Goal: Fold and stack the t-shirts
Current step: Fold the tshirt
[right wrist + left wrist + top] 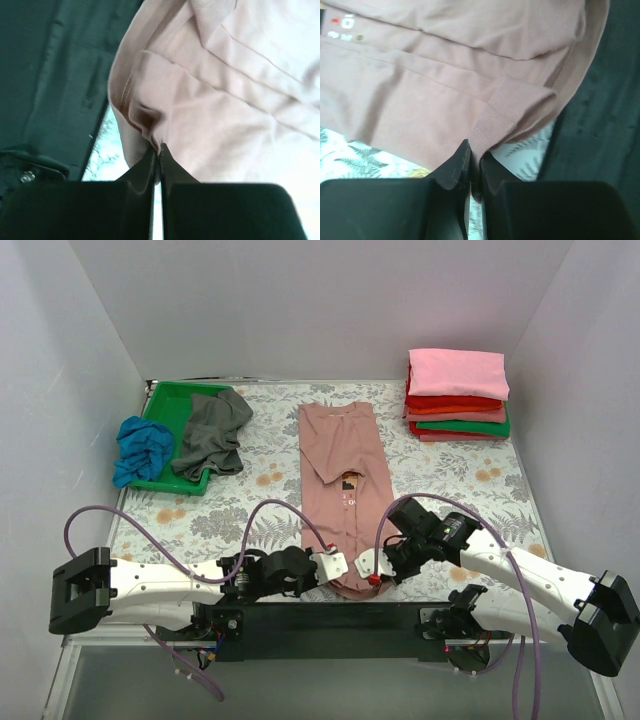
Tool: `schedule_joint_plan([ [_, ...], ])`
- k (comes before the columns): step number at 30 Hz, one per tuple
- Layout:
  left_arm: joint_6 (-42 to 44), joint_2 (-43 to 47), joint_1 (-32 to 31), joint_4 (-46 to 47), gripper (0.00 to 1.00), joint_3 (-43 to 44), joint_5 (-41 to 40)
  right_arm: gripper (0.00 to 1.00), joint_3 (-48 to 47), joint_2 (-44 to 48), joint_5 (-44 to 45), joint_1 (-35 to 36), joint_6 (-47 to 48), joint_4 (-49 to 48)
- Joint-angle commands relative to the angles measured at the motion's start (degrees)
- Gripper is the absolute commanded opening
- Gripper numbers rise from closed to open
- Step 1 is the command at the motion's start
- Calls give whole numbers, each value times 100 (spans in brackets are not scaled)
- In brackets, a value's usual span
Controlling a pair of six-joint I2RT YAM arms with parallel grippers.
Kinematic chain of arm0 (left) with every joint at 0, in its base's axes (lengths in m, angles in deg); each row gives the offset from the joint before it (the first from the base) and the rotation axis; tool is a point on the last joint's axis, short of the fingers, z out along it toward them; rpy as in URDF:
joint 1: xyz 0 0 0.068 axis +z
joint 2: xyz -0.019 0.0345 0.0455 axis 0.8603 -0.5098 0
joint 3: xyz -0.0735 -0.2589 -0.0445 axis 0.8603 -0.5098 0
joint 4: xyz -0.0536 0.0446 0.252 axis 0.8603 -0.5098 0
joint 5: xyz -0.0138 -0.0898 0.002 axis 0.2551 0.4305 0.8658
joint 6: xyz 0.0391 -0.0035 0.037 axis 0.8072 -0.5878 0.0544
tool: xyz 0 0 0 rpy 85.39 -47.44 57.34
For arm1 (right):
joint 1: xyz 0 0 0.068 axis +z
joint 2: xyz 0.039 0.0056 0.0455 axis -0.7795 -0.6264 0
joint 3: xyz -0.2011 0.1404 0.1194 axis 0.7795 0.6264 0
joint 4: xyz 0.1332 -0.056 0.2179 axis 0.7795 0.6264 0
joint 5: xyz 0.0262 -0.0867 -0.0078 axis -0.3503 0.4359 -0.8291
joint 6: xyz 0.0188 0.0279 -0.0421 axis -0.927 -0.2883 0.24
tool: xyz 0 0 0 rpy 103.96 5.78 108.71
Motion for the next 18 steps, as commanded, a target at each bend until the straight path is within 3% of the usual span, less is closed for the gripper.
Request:
schedule_joint_plan([
  [1,415,96,451,315,0,109,129,1,-445,-53,-166,-481,308,203],
  [8,1101,-510,1970,877,0,663,1007,1,-1516,-949,-605,-2237,1099,273],
  [18,1541,-2171,3563,1546,0,1946,1984,1,-3573,-3293,-992,-3083,1188,264],
])
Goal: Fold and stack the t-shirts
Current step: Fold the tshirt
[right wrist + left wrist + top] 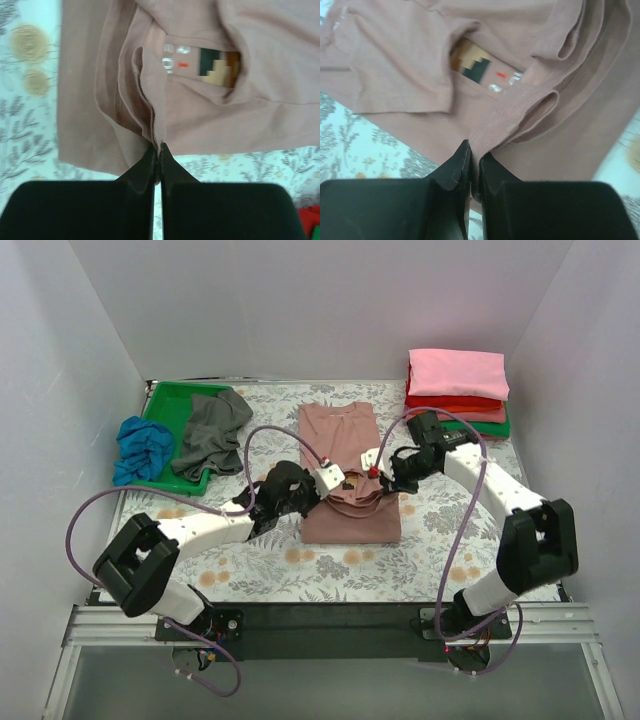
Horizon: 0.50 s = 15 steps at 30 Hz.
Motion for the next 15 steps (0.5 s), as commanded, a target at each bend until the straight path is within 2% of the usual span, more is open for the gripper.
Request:
schedule_joint_plan([
  [1,291,-446,455,383,0,538,497,1,-884,-671,-387,-214,73,41],
  [5,352,-992,877,339,0,1084,691,1,-1606,-1348,-423,-319,-68,41],
  [11,370,-1713,1185,348,0,1725,858,1,-2624,-2297,-326,-337,-428,15],
  [15,353,-2074,1300,278,0,2112,964,1,-2942,-2588,-300,-346,-568,24],
])
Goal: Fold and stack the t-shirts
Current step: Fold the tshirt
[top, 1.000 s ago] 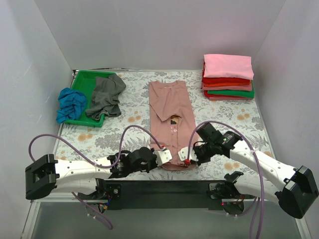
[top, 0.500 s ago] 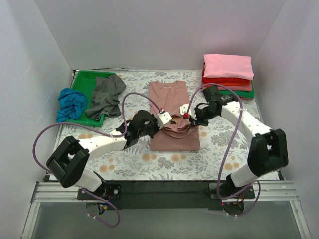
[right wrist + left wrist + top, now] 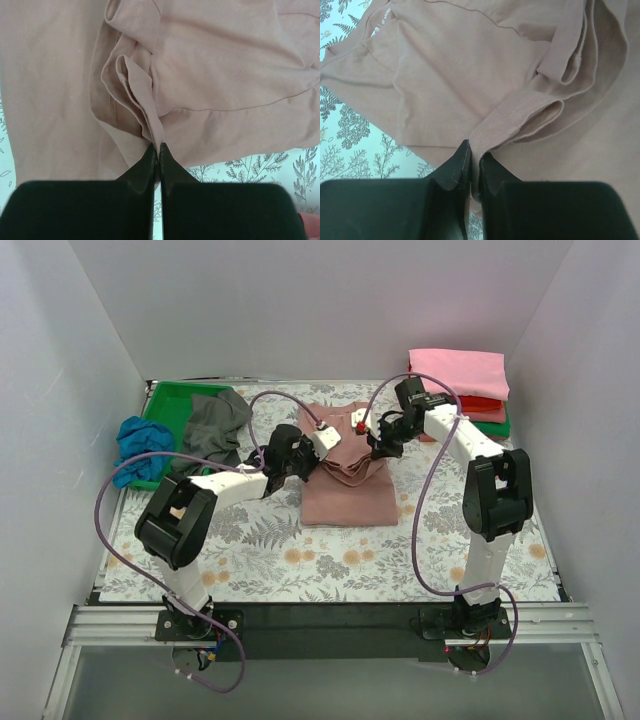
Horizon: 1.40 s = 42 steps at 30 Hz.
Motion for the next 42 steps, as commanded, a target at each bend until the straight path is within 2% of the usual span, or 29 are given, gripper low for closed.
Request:
schedule_joint_plan([
  [1,77,-160,104,46,0,434,230,1,-392,-158,-96,-14,-213,48],
  [11,-72,-468,245,99,0,663,177,2,-585,-492,202,-119,-536,-57],
  [12,-142,-503,245,125,0,689,72,9,-638,-527,298,-136,-651,-119],
  [13,-230,-555,245,151,4,715,-50,21,-699,-562,360,-154,-809,-224],
  [14,-335,-652,254,169,17,855,-208,42,-700,-554,439,-163,-1054,-616],
  [15,-597,-687,254,169,40,943,-567,53,-683,-536,736,-163,-1700,-907],
  [17,-905,-775,254,99,50,1198,-1086,70,-691,-423,1202,-154,-2564,-1731],
  [18,-1090,-784,263,55,62,1504,-1463,70,-752,-387,1500,-163,-3012,-1823],
  [19,-1536,-793,271,11,68,1681,-2293,70,-805,-343,1617,-154,-3208,-1946],
  [20,-1688,-793,306,-85,71,1848,-2528,72,-805,-230,1713,-154,-3401,-2069],
  [23,-2058,-574,394,-673,72,2376,-2426,71,-684,33,1794,-172,-3807,-2202],
  [26,-2303,-48,395,-1455,72,2342,-1909,69,-306,411,1198,-215,-3545,-1844],
  [27,-2470,102,395,-1866,72,2263,-1802,69,-26,483,726,-242,-3439,-1668],
  [28,-2663,425,395,-2079,72,2010,-1670,69,186,570,443,-259,-3247,-1301],
  [31,-3682,1101,395,-2722,71,1377,-995,68,1213,939,-95,-339,-3481,-1192],
  [32,-4189,1279,403,-2758,71,748,-844,68,1460,1132,-114,-356,-3648,-1192],
  [33,-4481,1464,395,-2749,71,464,-416,68,1741,1247,-88,-365,-3719,-1209],
  [35,-4992,1815,412,-2688,71,-334,-71,69,2418,1562,-44,-444,-3842,-1305],
  [37,-5511,1940,395,-2460,70,-741,395,69,2866,1730,18,-558,-4149,-1393],
  [39,-5767,2019,386,-2082,68,-1199,467,69,3087,1898,61,-620,-4281,-1472],
  [42,-5952,1888,394,-1766,66,-1402,493,69,3369,1907,193,-655,-4422,-1552],
])
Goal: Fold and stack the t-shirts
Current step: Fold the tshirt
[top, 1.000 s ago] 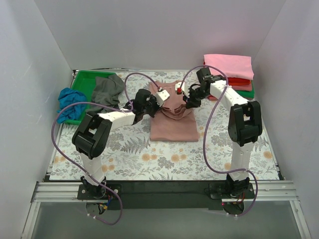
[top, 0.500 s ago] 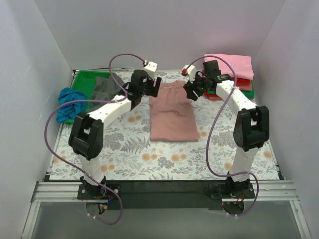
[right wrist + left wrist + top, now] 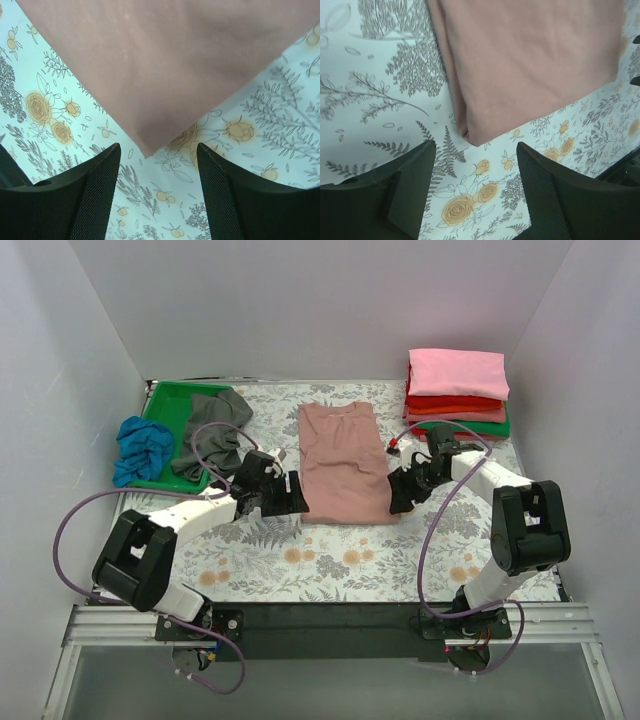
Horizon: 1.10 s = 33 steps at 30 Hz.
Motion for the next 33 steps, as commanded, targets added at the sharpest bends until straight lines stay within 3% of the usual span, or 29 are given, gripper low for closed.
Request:
schedule_joint_plan([
  [1,-608,-7,-8,462,63,-71,428,68,145,274,-23,-52,-462,-232],
  [15,-441,-1071,-34,506,41,403,612,61,278,-191,-611,-280,-709,-337],
  [17,-441,-1115,-51,524,34,412,718,58,278,-235,-646,-289,-709,-329],
  [19,-432,-1141,-52,551,20,395,902,55,286,-262,-760,-315,-726,-329],
  [20,-432,-1133,-43,551,14,377,955,50,295,-288,-804,-307,-726,-320],
  [21,-441,-1072,-43,577,2,316,1025,47,304,-297,-892,-315,-726,-311],
  [25,-546,-677,-60,665,0,0,1043,27,348,-332,-1042,-342,-700,-259],
  [26,-573,-563,-52,665,0,-71,1043,12,374,-306,-1068,-368,-700,-258],
  [27,-608,-466,-60,708,0,-150,1061,5,383,-288,-1094,-377,-691,-250],
  [28,-678,-265,-60,735,0,-324,1096,1,400,-236,-1095,-403,-665,-215],
  [33,-898,220,-69,867,0,-791,1263,1,558,1,-946,-474,-560,-83],
])
